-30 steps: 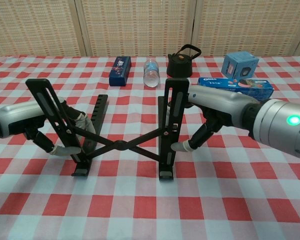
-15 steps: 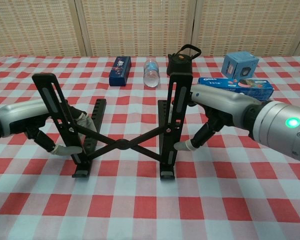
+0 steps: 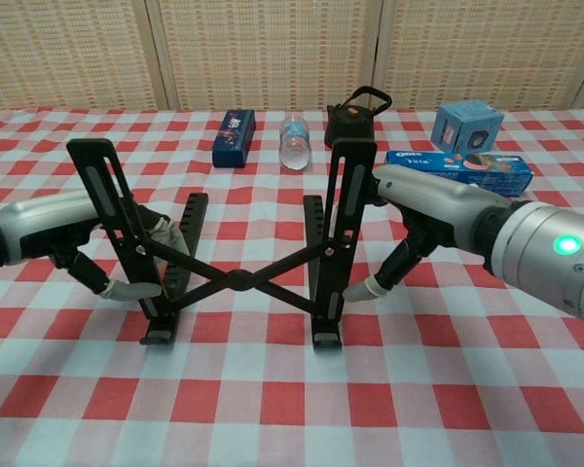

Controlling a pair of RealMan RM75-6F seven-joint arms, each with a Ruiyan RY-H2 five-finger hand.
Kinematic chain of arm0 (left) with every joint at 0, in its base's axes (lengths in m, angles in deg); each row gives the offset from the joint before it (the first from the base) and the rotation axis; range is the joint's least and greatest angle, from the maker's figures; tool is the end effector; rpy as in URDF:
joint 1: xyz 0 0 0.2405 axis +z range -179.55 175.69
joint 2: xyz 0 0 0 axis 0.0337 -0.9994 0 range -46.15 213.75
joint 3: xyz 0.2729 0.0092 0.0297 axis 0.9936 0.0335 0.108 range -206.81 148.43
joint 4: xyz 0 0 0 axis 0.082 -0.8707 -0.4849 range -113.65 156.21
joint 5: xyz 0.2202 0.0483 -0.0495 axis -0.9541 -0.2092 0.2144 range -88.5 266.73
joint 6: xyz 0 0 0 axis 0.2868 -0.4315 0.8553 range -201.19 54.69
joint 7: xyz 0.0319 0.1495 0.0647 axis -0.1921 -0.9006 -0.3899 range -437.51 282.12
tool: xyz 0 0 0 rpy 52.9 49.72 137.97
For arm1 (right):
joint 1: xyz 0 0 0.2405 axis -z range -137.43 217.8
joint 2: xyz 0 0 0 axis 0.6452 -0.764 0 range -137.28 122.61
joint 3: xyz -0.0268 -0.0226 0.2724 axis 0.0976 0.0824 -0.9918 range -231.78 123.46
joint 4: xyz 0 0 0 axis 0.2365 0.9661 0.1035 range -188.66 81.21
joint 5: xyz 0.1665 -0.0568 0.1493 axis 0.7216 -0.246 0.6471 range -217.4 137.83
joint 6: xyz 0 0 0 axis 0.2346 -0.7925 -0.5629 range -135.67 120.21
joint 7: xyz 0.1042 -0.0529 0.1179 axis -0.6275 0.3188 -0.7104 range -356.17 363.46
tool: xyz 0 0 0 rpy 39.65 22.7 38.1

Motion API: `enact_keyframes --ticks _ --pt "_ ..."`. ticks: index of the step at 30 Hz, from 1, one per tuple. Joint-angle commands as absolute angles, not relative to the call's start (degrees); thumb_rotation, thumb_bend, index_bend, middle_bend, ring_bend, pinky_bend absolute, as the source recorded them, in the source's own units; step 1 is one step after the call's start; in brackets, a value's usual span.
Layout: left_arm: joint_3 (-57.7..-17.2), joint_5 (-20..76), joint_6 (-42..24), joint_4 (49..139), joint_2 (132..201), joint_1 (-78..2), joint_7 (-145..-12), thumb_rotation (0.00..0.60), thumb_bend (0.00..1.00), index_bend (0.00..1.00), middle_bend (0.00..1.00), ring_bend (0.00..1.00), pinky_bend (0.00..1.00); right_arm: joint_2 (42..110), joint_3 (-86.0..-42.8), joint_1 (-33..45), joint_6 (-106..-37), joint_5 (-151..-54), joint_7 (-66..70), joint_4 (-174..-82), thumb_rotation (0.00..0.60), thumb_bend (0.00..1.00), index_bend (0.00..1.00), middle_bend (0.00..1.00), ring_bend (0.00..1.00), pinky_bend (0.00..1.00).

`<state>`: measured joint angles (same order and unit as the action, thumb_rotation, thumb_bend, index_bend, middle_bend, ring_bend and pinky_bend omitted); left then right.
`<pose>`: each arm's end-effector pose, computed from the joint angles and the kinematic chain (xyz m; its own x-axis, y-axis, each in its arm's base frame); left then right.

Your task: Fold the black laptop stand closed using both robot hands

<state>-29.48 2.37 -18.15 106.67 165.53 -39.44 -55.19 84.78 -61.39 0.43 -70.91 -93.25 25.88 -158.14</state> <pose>-0.1954 0.3234 -0.0352 0.1212 0.5399 0.8330 0.9237 -0.3686 0.1045 -0.1086 -0.2960 -0.0702 0.1485 -0.4668 0.8718 -0.9674 -0.2514 0.0302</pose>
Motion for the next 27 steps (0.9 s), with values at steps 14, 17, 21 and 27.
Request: enact_keyframes --ticks 14,17,21,27 --pt "-29.8 2.6 -18.1 107.2 165.3 -39.5 -55.6 0.6 0.33 0.63 0.36 0.31 0.25 85.8 -61.6 0.8 -70.4 -93.3 26.6 -157.8 0.6 0.22 0.48 0.3 0.09 0.07" --pt "-29.9 2.7 -18.1 107.2 165.2 -39.6 -55.6 0.6 0.33 0.62 0.36 0.31 0.25 86.0 -61.7 0.7 -70.3 -93.2 26.8 -157.7 0.6 0.23 0.5 0.31 0.09 0.07" --pt "-29.9 2.8 -18.1 107.1 165.3 -39.6 -55.7 0.6 0.33 0.62 0.36 0.31 0.25 86.1 -61.8 0.8 -70.3 -93.1 26.9 -157.8 0.6 0.26 0.52 0.32 0.09 0.08" --pt "-29.9 2.8 -18.2 107.1 165.2 -39.6 -55.7 0.6 0.33 0.62 0.36 0.31 0.25 86.2 -61.8 0.9 -70.2 -92.9 27.3 -158.0 0.6 0.26 0.54 0.33 0.09 0.09"
